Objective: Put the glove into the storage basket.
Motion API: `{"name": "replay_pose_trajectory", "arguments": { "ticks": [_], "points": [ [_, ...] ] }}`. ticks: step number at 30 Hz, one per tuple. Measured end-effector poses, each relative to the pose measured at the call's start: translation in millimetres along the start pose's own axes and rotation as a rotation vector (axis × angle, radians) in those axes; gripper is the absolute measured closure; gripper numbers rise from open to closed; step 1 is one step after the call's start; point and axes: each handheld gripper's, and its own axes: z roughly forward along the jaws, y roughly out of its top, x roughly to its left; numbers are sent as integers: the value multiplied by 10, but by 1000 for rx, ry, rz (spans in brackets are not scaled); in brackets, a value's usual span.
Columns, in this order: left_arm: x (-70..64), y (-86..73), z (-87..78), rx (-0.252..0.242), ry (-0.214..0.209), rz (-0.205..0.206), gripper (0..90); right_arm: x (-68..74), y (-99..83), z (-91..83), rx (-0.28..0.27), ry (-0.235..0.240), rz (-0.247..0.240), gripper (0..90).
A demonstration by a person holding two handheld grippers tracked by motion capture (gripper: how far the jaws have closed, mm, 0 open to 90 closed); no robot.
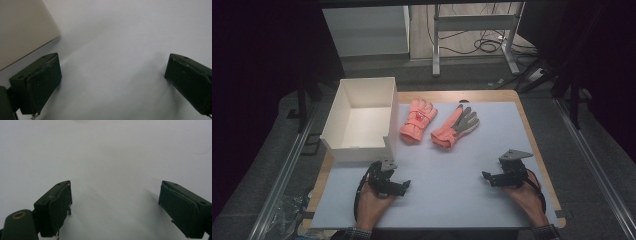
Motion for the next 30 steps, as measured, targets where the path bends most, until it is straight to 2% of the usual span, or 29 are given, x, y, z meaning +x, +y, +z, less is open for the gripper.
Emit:
{"name": "replay_pose_trajectory", "arguments": {
  "ticks": [8, 10, 15, 23, 30],
  "points": [
    [-1, -1, -1, 0, 1, 1, 6, 21, 154, 6, -23, 25, 13, 123],
    [-1, -1, -1, 0, 1, 1, 6, 30, 199, 27, -20, 20, 4, 142],
    [-2, -1, -2, 1, 1, -1, 6, 19, 290, 51, -36, 36, 8, 222],
    [-1, -2, -5, 4, 2, 2, 6, -17, 534, 107, -54, 66, 1, 362],
    [0, -1, -4, 4, 2, 5, 6, -43, 717, 206, -72, 81, -6, 426]
  ]
}}
